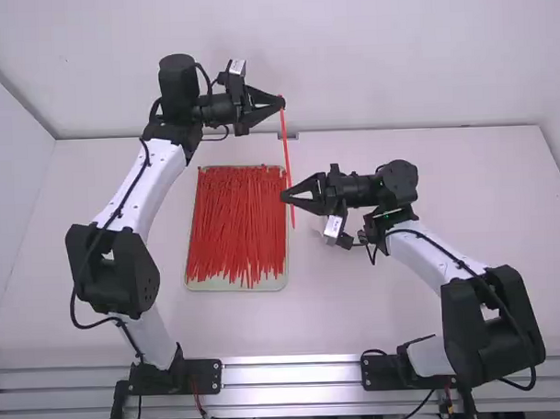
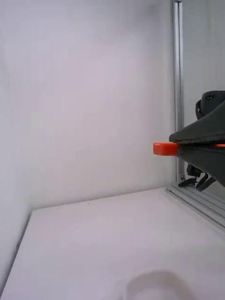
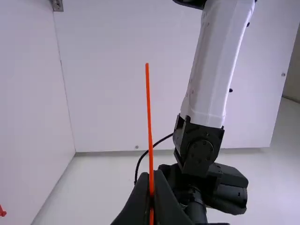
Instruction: Fasten the cable tie
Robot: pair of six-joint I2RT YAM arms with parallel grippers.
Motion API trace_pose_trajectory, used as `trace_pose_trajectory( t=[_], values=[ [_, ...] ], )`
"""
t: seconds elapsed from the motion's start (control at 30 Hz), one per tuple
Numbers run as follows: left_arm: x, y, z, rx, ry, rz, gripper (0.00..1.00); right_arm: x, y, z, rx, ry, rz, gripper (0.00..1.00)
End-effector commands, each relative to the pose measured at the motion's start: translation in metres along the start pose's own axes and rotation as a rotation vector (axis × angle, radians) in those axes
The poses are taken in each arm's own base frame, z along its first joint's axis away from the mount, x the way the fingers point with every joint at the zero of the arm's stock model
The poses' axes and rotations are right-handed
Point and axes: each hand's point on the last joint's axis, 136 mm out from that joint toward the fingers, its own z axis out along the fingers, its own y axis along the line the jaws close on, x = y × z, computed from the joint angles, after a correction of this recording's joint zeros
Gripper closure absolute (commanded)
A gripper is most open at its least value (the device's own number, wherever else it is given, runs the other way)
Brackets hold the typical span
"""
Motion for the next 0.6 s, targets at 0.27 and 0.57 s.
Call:
trace_pose_trajectory(
  t=[0.27,0.57],
  values=[
    [0.006,-0.004,-0.001,0.015,0.034,0.039,0.98,0.0,0.002,-0.002,-0.002,0.005,0.018,1.0],
    [0.014,-0.004,-0.001,0.025,0.075,0.079,0.98,0.001,0.005,-0.002,-0.006,0.008,0.218,1.0]
  ],
)
